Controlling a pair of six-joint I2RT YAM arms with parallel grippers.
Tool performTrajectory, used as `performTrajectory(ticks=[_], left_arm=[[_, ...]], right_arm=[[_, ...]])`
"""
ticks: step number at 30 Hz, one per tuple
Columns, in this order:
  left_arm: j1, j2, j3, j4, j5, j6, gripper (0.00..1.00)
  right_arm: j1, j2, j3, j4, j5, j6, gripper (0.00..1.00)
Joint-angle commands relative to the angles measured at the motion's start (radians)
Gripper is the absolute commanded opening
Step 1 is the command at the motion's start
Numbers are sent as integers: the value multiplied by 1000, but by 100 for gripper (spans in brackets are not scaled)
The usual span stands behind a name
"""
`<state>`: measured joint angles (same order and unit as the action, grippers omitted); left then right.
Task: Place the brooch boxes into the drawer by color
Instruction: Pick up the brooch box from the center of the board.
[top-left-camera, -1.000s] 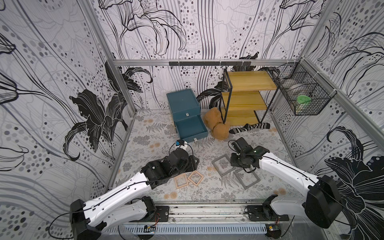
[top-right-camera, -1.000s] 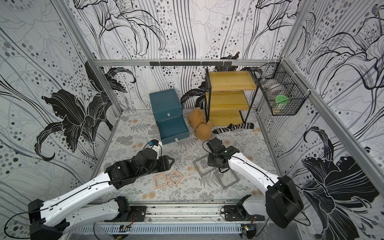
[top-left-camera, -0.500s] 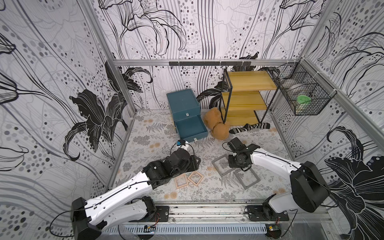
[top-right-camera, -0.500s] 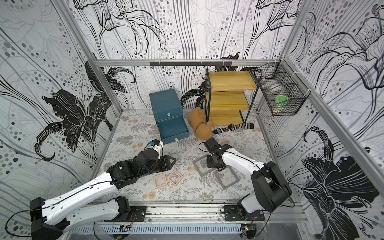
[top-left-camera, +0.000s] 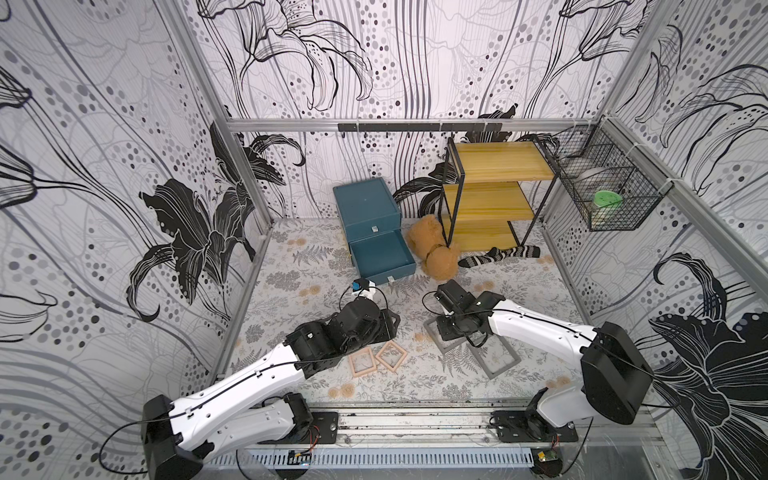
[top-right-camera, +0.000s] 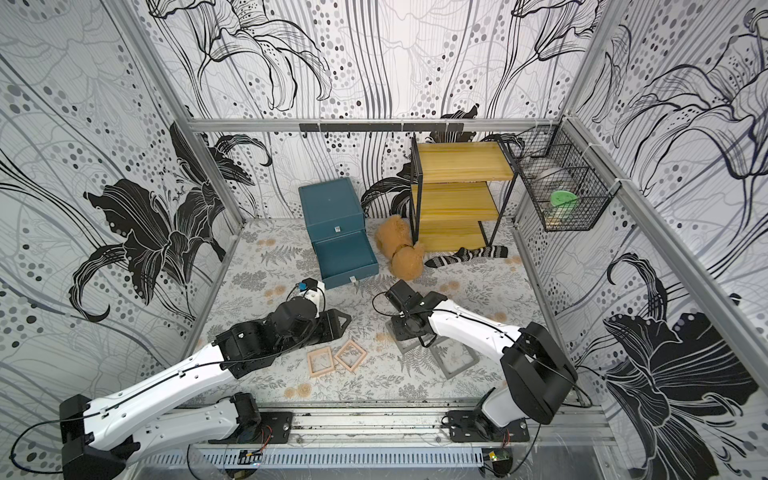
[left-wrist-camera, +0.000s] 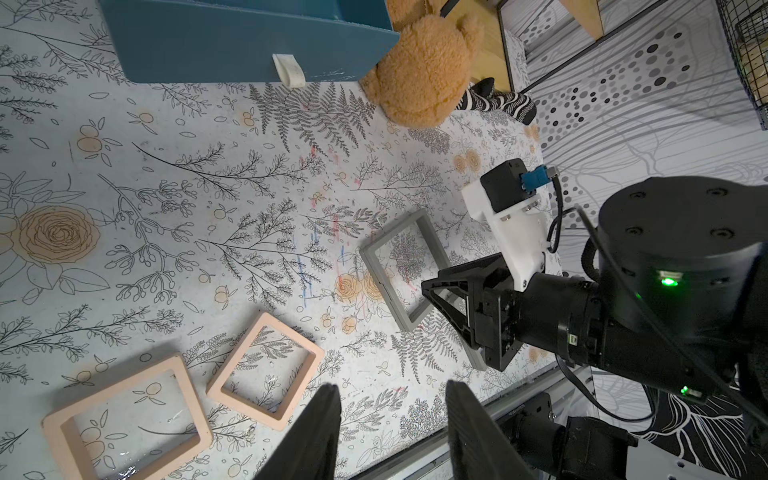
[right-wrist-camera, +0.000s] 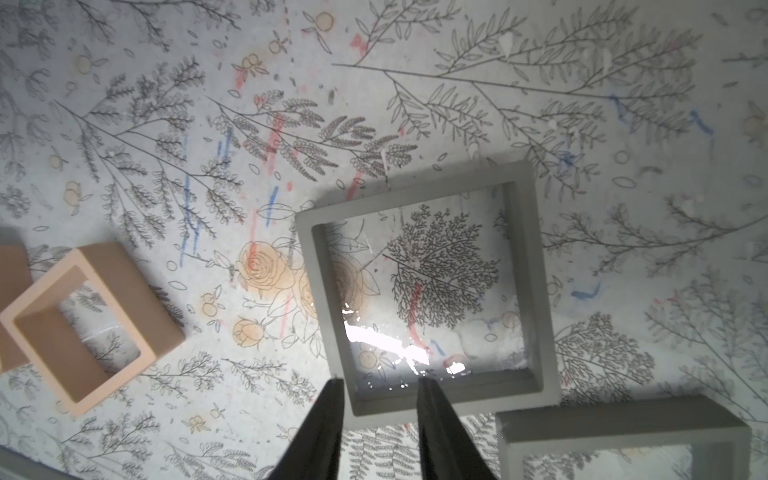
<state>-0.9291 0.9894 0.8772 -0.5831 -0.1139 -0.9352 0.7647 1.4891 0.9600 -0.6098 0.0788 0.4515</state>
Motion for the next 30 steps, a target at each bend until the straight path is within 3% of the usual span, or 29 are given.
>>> performTrajectory(ticks=[1, 7, 21, 30], left_arm=[[-4, -14, 14, 16, -23, -12, 46], [-4, -12, 17, 14, -21, -11, 46], [-4, -14, 6, 39, -14, -24, 46], [-4, -10, 16, 32, -12, -19, 46]], right_arm=[[-25, -24, -24, -27, 54, 5, 36], [-151, -8, -34, -41, 39, -24, 43], [-209, 63, -14, -67, 36, -90, 40], [-211, 89, -21, -46, -29, -134, 36]])
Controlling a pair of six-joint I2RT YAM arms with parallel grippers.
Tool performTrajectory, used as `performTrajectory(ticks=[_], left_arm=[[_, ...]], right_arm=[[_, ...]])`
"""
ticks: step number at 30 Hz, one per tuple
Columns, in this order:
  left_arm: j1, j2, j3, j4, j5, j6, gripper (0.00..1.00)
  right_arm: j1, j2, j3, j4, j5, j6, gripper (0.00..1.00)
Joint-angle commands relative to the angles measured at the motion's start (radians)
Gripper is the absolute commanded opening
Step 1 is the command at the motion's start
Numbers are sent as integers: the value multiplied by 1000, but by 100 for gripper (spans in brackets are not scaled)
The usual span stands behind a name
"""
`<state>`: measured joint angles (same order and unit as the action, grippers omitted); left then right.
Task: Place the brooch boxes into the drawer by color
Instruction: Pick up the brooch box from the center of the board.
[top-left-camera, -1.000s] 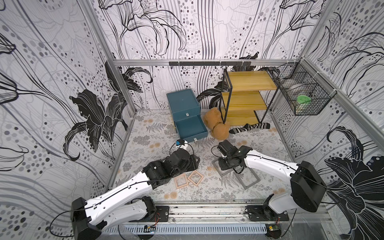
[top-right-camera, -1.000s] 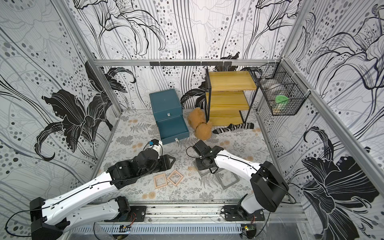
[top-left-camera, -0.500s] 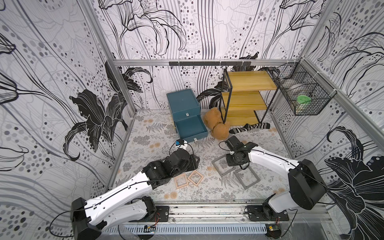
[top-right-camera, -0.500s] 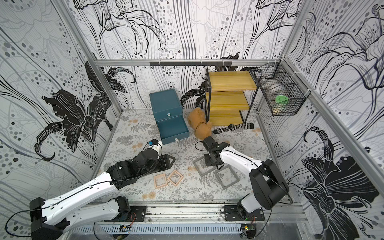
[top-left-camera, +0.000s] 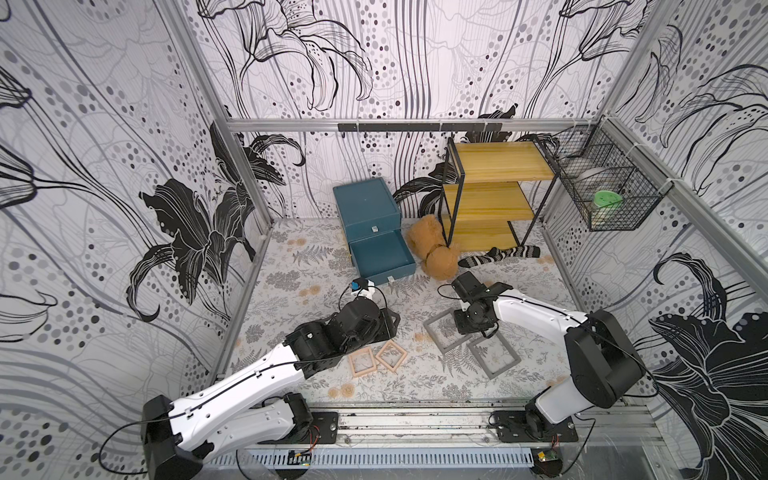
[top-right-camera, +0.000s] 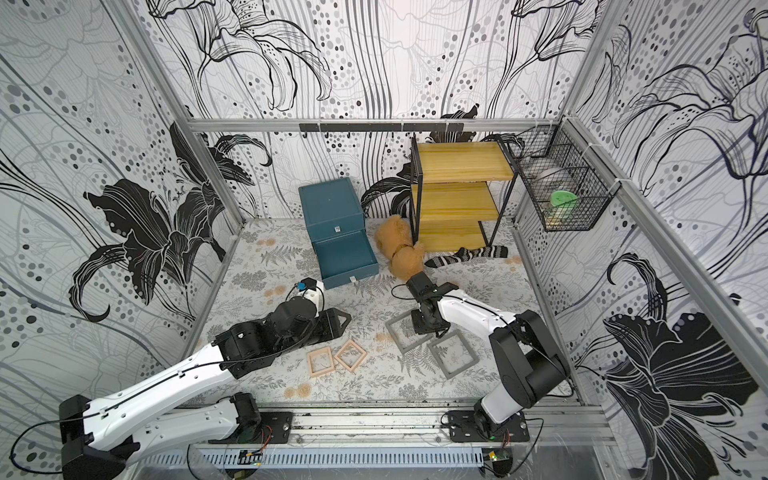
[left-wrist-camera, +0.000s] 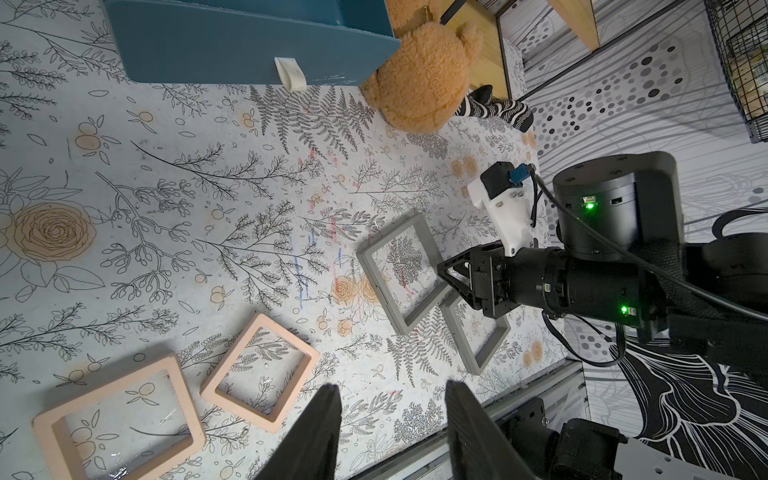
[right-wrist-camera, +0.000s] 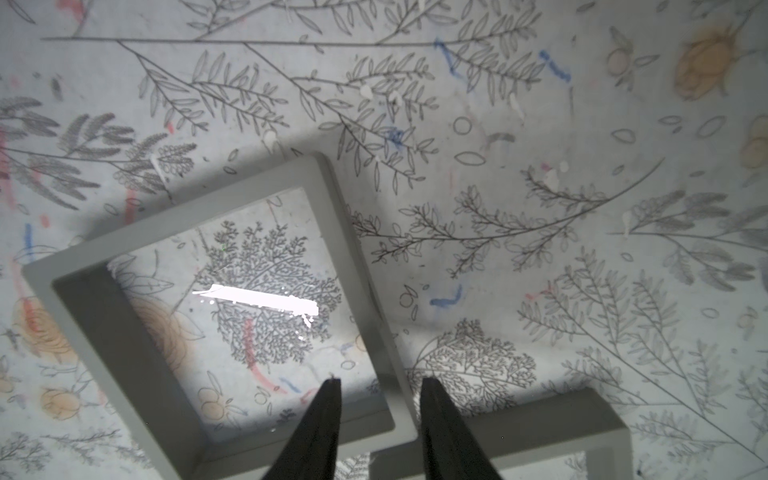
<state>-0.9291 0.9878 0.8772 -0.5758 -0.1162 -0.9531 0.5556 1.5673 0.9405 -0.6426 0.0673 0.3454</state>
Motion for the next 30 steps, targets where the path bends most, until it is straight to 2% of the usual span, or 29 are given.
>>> performTrajectory(ticks=[1, 12, 20, 30], left_arm=[[-4, -8, 16, 25, -9, -1, 46], [-4, -8, 21, 28, -10, 2, 46], [-4, -9, 23, 24, -10, 4, 46], [-4, -9, 23, 24, -20, 4, 46]], right_arm=[[-2, 15, 0, -16, -15, -30, 35], [-10, 46, 10, -30, 22, -34, 32], [-9, 59, 3, -16, 7, -36, 21], [-9, 66, 9, -25, 23, -51, 13]])
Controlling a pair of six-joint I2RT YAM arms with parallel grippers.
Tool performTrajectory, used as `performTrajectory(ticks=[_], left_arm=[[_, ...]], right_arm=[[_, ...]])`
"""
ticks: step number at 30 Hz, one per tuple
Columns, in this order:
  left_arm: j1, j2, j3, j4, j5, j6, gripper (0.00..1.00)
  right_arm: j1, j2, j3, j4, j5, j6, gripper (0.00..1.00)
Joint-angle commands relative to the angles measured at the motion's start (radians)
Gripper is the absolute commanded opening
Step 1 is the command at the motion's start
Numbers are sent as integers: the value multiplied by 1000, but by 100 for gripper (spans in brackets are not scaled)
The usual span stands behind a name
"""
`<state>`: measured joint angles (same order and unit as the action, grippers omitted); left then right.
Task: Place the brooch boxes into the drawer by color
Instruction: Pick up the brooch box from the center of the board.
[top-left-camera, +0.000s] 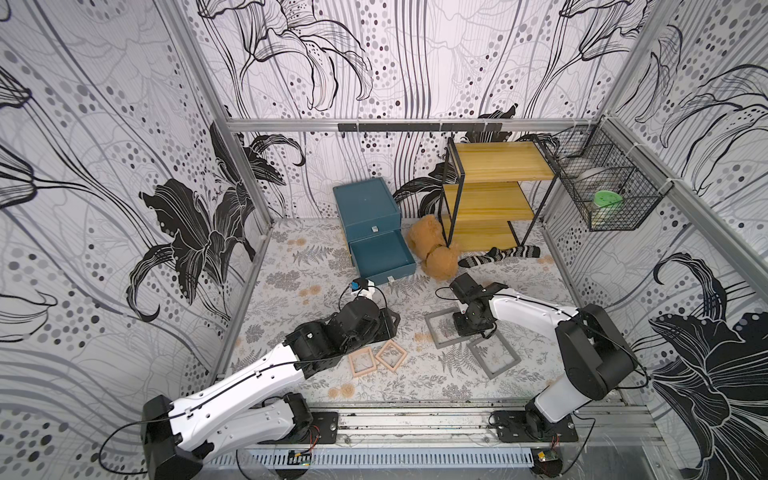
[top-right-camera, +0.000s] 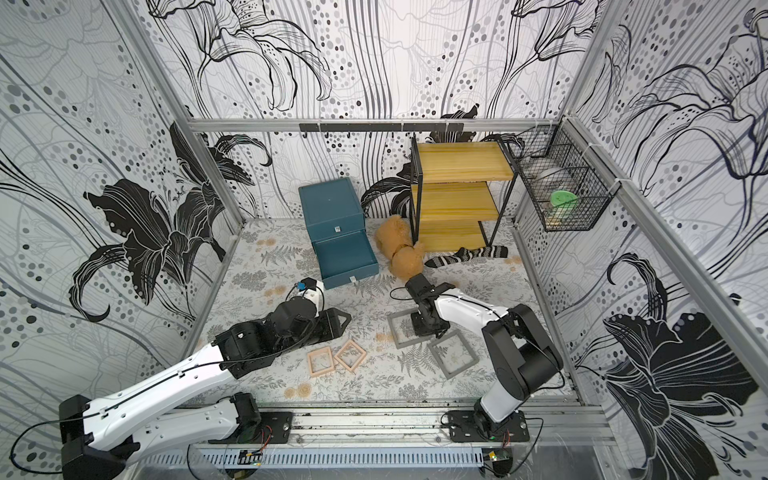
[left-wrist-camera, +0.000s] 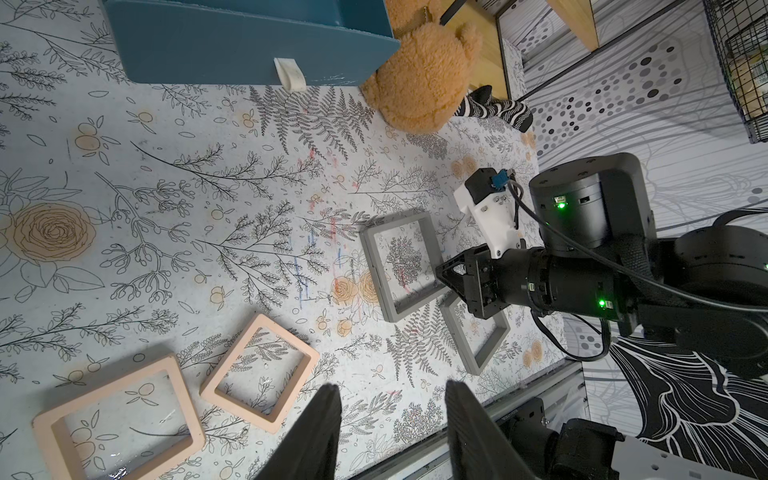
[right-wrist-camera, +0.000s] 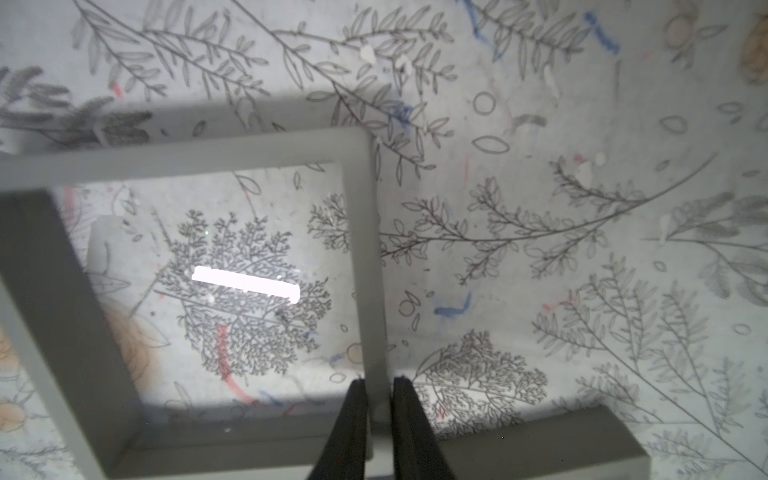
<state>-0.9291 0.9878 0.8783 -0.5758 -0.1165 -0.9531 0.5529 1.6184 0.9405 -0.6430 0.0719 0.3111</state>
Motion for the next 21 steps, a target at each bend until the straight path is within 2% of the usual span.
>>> performTrajectory(ticks=[1, 6, 15, 21], left_arm=[[-4, -9, 22, 24, -22, 4, 46], [-4, -11, 30, 11, -41, -11, 46], [-1, -8, 64, -3, -27, -4, 46], [47, -12, 115, -20, -4, 3, 46]], right_arm=[[-7, 14, 12, -27, 19, -18, 12], [-1, -15, 30, -45, 42, -16, 0], [42, -74, 107, -164, 131, 90, 0], [59, -139, 192, -259, 168, 176, 0]])
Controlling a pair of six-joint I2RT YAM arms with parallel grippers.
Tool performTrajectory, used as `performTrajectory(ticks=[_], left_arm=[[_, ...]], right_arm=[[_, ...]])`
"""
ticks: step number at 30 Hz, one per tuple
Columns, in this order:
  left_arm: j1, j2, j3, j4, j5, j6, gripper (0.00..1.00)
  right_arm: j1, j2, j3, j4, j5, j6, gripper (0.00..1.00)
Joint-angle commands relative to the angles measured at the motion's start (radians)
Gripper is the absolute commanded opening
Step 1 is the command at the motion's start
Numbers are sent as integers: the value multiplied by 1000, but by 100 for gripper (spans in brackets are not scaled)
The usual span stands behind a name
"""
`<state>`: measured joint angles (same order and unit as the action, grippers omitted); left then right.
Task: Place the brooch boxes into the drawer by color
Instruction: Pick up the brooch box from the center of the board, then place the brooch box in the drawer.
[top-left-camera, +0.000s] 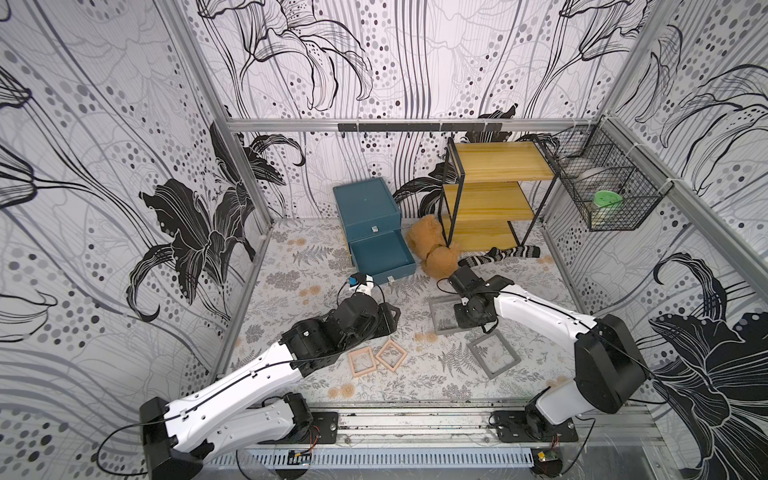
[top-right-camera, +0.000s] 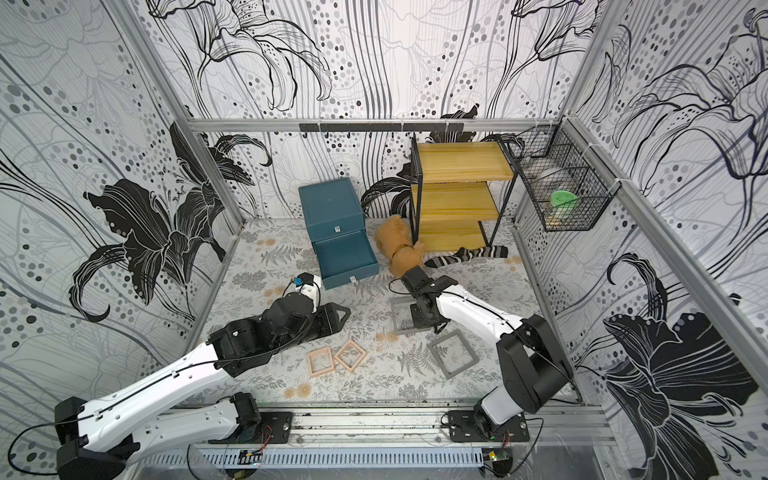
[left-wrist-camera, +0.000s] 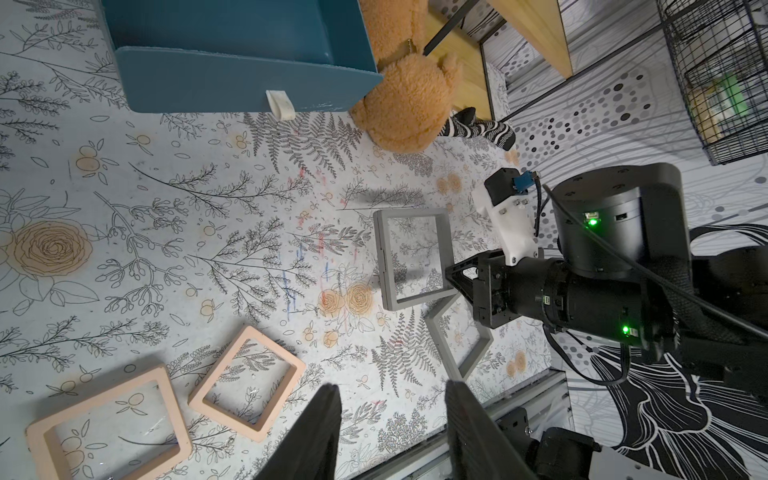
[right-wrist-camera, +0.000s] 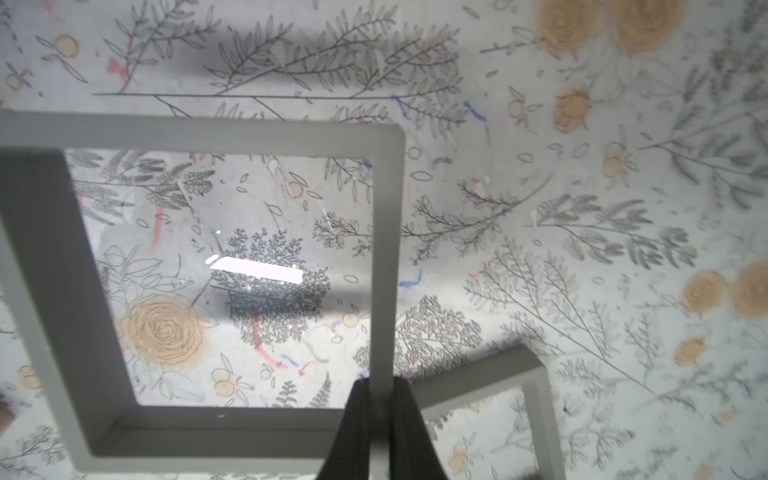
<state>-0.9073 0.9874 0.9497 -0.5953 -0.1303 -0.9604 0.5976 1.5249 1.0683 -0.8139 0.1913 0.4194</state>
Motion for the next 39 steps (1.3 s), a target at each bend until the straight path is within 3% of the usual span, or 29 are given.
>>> performTrajectory(ticks=[1, 12, 22, 39], left_arm=[[43, -8, 56, -7, 17, 12, 46], [242, 20, 135, -59, 40, 30, 46], [404, 41, 179, -97, 17, 79, 47], [504, 110, 226, -65, 2, 115, 48]], right_arm=[[24, -52, 93, -104, 56, 71, 0], [83, 80, 498, -208, 80, 34, 0], [91, 279, 803, -160, 39, -32, 0], [97, 600, 1146, -101, -1, -143, 0]])
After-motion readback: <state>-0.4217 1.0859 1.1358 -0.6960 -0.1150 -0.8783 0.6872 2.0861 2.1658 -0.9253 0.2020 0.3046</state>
